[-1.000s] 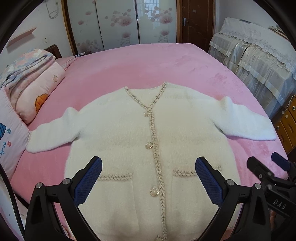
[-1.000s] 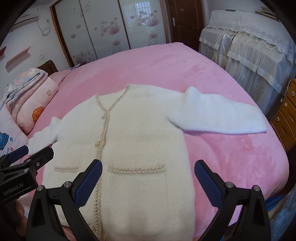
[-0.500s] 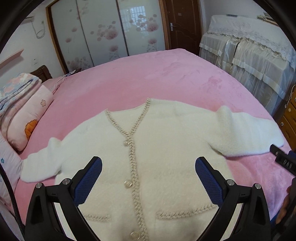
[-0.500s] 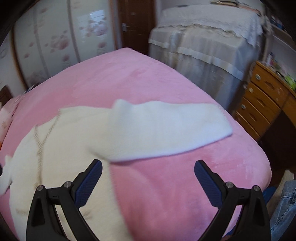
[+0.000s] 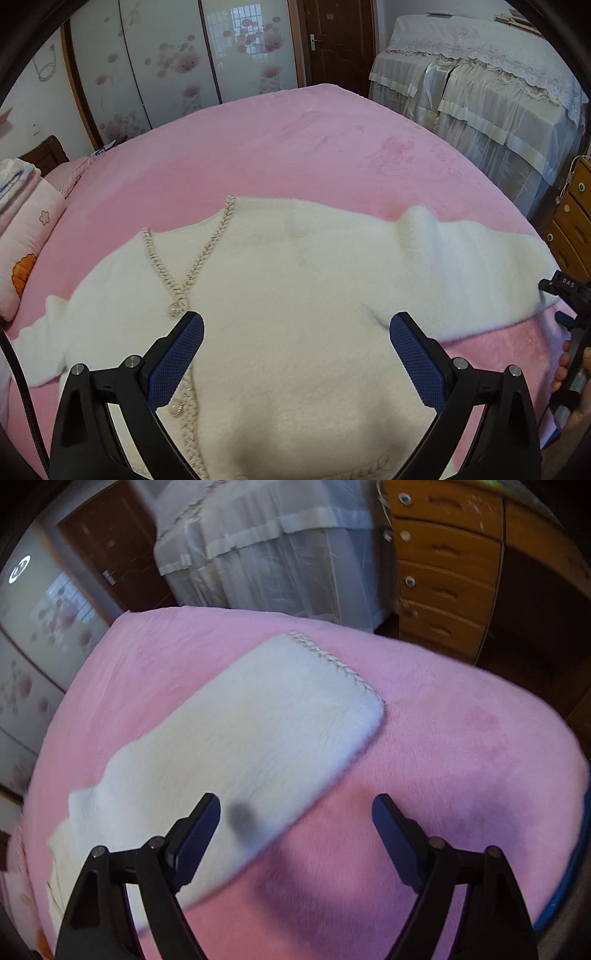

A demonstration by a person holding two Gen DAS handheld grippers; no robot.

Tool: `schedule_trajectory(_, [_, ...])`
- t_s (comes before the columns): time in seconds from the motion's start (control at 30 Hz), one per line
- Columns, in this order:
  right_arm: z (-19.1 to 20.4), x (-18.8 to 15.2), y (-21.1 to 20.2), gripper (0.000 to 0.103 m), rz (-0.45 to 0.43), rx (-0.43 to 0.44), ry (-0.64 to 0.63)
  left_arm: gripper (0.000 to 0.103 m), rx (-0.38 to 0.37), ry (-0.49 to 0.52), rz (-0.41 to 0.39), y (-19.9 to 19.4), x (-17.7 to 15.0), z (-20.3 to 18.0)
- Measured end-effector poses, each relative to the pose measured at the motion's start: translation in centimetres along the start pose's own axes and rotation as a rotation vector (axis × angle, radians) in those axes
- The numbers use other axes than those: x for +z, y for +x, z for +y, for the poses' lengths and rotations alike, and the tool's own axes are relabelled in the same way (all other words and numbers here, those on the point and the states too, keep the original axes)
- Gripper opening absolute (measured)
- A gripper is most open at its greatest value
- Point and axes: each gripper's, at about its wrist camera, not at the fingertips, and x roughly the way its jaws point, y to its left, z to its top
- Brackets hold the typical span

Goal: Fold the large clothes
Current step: 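Grasp the cardigan sleeve cuff nearest the right tool with the right tool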

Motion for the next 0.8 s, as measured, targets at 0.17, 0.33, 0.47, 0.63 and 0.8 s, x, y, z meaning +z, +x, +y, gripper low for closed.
schedule_trajectory(0.17, [0.3,1.1,2.2,0.078,-0.005,-0.003,0.012,0.1,-0.008,-0.004,0.003,1.1,0.2,-0.3])
schedule_trajectory(0.33, [1.0,1.9,2.9,0.016,-0.019,0.046,-0.02,0.1,-0.013,-0.019,0.018,1.5,0.1,0.1])
schedule_trajectory(0.47, [1.0,2.0,-0.1,0.009,-0.103,0.11,-0.015,0.1,-0.023,-0.033,0.017,0.8,0.0,0.6])
schedule_trajectory(0.63, [5.1,1.5,-6.5,0.009,-0.21,0.255,-0.112,0.1,-0.041,-0.065,0.014,-0.4,-0.2,2.1])
schedule_trajectory(0.8, [12.7,-1.2,-13.2,0.009,-0.27,0.419,-0.323,0.1,-0.04,-0.106,-0.009,-2.4,-0.9,4.9])
